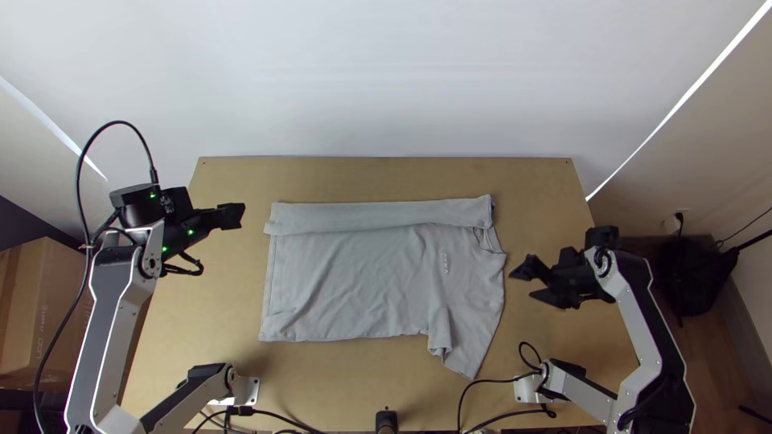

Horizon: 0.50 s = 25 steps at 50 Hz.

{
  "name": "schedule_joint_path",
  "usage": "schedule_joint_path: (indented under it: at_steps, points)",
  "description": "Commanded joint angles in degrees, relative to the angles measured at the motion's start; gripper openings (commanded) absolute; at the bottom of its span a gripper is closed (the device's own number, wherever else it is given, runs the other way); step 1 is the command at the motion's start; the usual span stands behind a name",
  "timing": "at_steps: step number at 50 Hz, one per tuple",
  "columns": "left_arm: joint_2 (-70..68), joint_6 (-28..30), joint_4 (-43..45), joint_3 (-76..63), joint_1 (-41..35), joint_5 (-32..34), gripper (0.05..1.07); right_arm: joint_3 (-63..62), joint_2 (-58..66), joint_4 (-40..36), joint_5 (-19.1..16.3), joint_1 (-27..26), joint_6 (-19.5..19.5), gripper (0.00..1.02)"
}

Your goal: Fold the t-shirt

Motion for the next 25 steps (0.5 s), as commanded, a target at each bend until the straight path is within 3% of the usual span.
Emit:
schedule_joint_path:
  at_steps: [1,8,19,23,25]
  points:
    - [-1.18,-1.57,-1.71,1.12,-0.32,0.53,1.03,-5.08,0.57,-3.16,-1.0,0.22,-5.73,0.84]
    - [-2.23,-2.01,-3.46,2.0,-0.32,0.53,1.03,-8.51,1.89,-2.98,-1.0,2.6,-7.23,0.69]
    - [-3.82,-2.45,-4.61,1.39,-0.23,0.0,1.03,-10.8,6.46,0.62,-1.18,4.79,-7.84,0.68]
    - [-4.61,-2.54,-5.05,0.86,-0.14,-0.18,1.03,-11.06,7.96,3.26,-1.18,4.97,-8.02,0.53]
    - [-4.96,-2.54,-5.05,0.51,-0.14,-0.18,1.03,-11.06,8.48,4.13,-1.18,5.23,-8.2,0.51]
